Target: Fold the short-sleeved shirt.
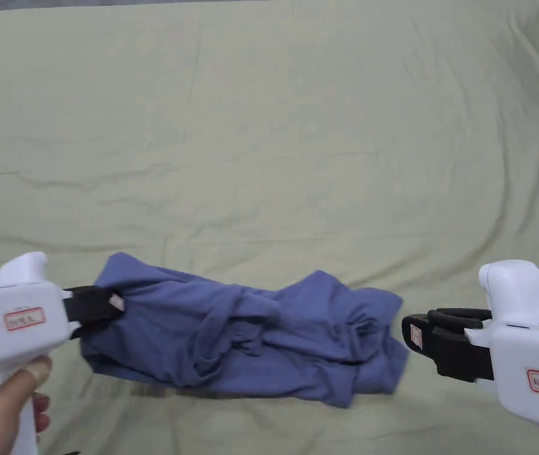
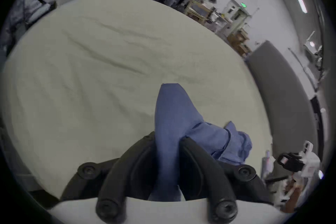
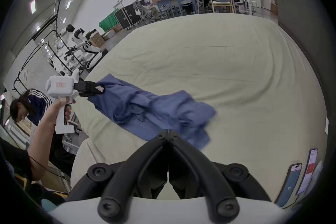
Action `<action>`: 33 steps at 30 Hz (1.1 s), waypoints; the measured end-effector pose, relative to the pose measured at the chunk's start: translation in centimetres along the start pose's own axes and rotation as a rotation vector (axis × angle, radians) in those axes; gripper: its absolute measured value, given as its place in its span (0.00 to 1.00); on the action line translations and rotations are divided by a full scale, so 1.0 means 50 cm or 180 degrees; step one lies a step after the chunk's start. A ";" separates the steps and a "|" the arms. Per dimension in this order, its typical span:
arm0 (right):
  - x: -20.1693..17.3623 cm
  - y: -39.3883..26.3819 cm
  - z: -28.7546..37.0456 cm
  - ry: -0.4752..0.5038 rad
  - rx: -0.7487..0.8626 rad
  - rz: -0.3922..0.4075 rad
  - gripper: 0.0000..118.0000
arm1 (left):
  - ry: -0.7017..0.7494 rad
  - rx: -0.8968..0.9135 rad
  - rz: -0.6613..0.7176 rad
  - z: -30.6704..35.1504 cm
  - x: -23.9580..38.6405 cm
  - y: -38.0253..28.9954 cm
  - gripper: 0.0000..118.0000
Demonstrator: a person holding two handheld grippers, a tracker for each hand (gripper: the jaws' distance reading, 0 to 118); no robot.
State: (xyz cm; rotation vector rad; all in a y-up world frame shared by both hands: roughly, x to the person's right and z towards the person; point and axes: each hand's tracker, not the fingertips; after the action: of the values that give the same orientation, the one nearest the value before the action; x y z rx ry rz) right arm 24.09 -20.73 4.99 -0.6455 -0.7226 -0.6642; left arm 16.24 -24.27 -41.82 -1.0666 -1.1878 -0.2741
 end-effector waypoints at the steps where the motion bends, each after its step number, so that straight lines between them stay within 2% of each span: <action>1: -0.001 0.000 -0.001 0.0004 0.0001 0.0005 0.02 | 0.0174 0.0020 -0.0018 0.006 -0.005 0.005 0.15; 3: -0.003 -0.001 -0.006 0.0009 -0.0010 0.0008 0.02 | 0.0323 0.0034 0.0010 0.019 0.000 0.005 0.15; 8: -0.008 -0.006 -0.027 0.0013 -0.0094 -0.0019 0.02 | -0.0147 0.0043 -0.0017 0.040 0.114 -0.019 0.15; 11: -0.012 -0.007 -0.028 0.0020 -0.0129 0.0011 0.02 | -0.0325 -0.0029 -0.0330 0.021 0.241 -0.048 0.15; 15: -0.010 -0.007 -0.022 -0.0008 -0.0124 0.0010 0.02 | -0.0395 -0.0217 -0.0995 -0.069 0.381 -0.111 0.15; 19: 0.002 -0.011 -0.016 -0.0067 -0.0137 -0.0048 0.02 | -0.0449 -0.0630 -0.1131 -0.172 0.442 -0.180 0.15; 22: 0.012 -0.017 -0.013 -0.0099 -0.0155 -0.0056 0.02 | -0.0101 -0.0598 -0.1420 -0.246 0.455 -0.234 0.17; 23: 0.016 -0.020 -0.012 -0.0098 -0.0164 -0.0068 0.02 | -0.0210 -0.0572 -0.1372 -0.251 0.454 -0.239 0.30; 24: 0.019 -0.022 -0.013 -0.0102 -0.0169 -0.0076 0.02 | -0.0463 -0.0543 -0.1356 -0.239 0.457 -0.241 0.52; 26: 0.024 -0.025 -0.013 -0.0112 -0.0169 -0.0091 0.02 | -0.0806 -0.0659 -0.1133 -0.220 0.464 -0.232 0.87; 27: 0.027 -0.028 -0.012 -0.0110 -0.0164 -0.0108 0.02 | -0.0947 -0.0741 -0.1042 -0.208 0.463 -0.225 0.98; 28: 0.030 -0.029 -0.011 -0.0105 -0.0154 -0.0127 0.02 | -0.1006 -0.0747 -0.0992 -0.193 0.461 -0.218 0.98; 29: 0.033 -0.030 -0.009 -0.0098 -0.0138 -0.0148 0.02 | -0.1095 -0.0789 -0.0881 -0.171 0.458 -0.207 0.93; 30: 0.037 -0.031 -0.005 -0.0091 -0.0117 -0.0164 0.02 | -0.1364 -0.0560 -0.0640 -0.124 0.431 -0.198 0.67; 31: 0.040 -0.031 -0.001 -0.0090 -0.0093 -0.0178 0.02 | -0.1758 -0.0218 -0.0475 -0.090 0.411 -0.186 0.31; 32: 0.046 -0.032 0.007 -0.0094 -0.0037 -0.0196 0.02 | -0.1750 -0.0074 -0.0413 -0.060 0.400 -0.174 0.02; 33: 0.052 -0.032 0.015 -0.0101 0.0004 -0.0224 0.02 | -0.1376 0.0075 -0.0517 -0.044 0.401 -0.167 0.00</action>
State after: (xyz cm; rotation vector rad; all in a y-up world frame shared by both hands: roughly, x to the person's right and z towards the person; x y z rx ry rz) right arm 24.10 -22.01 7.84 -0.6330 -0.7779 -0.7194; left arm 20.11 -23.55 -20.37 -1.0392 -1.6654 -0.1571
